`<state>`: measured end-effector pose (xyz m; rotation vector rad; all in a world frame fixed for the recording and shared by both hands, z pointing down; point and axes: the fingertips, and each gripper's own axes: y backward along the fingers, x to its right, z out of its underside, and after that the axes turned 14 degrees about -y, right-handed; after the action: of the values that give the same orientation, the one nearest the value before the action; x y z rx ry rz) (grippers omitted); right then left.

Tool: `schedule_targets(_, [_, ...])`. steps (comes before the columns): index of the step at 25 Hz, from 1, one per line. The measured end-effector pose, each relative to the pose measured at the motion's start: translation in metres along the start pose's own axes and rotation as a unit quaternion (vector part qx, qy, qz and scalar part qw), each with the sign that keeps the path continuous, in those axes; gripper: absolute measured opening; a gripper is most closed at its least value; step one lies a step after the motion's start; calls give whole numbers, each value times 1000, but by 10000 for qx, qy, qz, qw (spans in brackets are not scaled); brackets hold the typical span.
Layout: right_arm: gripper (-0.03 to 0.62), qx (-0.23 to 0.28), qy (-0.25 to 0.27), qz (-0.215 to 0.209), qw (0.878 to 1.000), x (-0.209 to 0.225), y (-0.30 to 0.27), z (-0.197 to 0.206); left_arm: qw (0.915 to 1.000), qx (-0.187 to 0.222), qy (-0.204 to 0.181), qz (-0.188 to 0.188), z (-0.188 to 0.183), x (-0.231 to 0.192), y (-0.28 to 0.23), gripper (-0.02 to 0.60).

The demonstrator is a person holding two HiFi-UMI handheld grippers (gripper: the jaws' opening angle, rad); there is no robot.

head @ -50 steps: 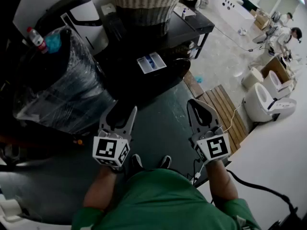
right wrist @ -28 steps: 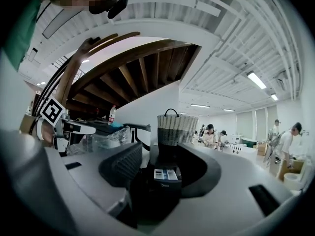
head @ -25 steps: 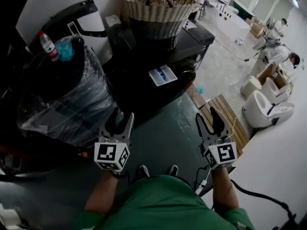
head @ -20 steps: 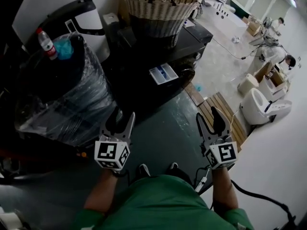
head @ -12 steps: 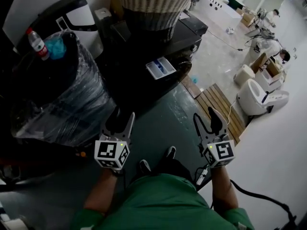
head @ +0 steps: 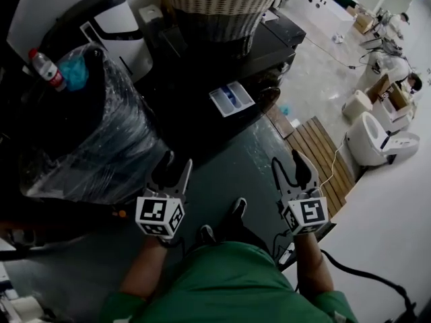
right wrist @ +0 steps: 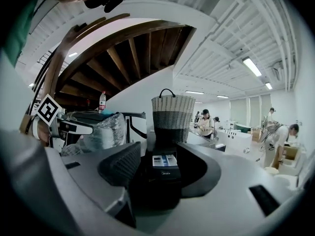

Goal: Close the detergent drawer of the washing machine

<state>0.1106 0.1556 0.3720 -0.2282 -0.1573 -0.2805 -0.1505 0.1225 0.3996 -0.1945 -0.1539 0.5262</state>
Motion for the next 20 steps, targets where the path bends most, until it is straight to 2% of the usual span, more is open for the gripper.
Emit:
schedule_targets(5, [244,-211,-113,-341,9991,25,-42,3,9997,-227,0,-64,-3,10,-47,233])
schedule_targets(10, [242,-362,-5,-418,9985,58,-78,7,9990,-429,41,-112,-4,29,-91,233])
schedule_targets(16, [242,-593,-139,-489,9969,87,-110,22,9973,-699,17,-219,2,45,-122,233])
schedule_targets(20, [241,-805,12,-656,9946,94,-124,37,9958,-852,2,-342,7,50,-132,233])
